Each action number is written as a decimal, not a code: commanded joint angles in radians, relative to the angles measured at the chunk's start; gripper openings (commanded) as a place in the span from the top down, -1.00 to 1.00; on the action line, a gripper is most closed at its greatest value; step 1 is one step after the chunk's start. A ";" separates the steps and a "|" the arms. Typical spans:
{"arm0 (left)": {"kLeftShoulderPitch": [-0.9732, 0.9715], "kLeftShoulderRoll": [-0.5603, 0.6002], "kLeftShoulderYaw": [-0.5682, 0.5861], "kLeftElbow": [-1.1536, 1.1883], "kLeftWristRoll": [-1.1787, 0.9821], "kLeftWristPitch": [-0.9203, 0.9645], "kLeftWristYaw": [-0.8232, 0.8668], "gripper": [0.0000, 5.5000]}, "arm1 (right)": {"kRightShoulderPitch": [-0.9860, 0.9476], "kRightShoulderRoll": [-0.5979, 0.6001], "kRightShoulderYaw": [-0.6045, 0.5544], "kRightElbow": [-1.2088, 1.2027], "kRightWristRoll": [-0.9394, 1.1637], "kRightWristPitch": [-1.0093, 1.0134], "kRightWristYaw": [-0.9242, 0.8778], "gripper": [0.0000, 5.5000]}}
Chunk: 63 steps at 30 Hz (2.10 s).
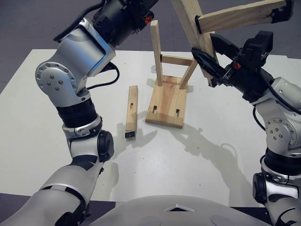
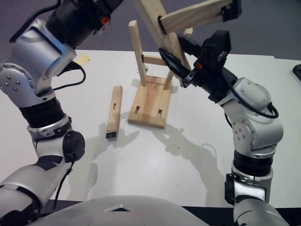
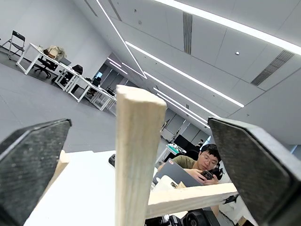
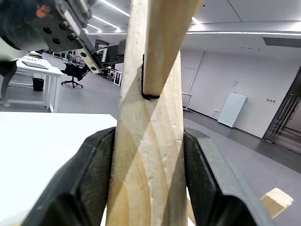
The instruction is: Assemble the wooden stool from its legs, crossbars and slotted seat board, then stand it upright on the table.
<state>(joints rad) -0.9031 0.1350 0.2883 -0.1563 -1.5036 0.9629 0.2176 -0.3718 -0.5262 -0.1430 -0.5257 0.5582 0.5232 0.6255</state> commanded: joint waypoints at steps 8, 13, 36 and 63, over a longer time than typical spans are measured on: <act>0.035 0.048 -0.035 0.049 -0.002 -0.006 -0.014 -0.56 | 0.075 -0.014 0.066 -0.005 -0.114 -0.127 0.017 0.25; 0.041 0.059 -0.044 0.055 -0.009 -0.006 -0.010 -0.26 | 0.084 -0.010 0.082 0.007 -0.149 -0.161 0.014 0.25; 0.096 0.054 -0.093 0.020 0.081 -0.051 -0.028 0.62 | 0.114 0.007 0.125 0.038 -0.249 -0.199 -0.050 0.25; 0.411 0.123 -0.134 -0.203 0.458 -0.127 0.094 0.62 | 0.452 0.012 0.188 0.165 -0.149 0.125 -0.004 -0.96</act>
<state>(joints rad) -0.5208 0.2537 0.1970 -0.3426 -1.1219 0.8431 0.3050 0.0724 -0.5345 0.0187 -0.3552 0.4176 0.6333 0.6414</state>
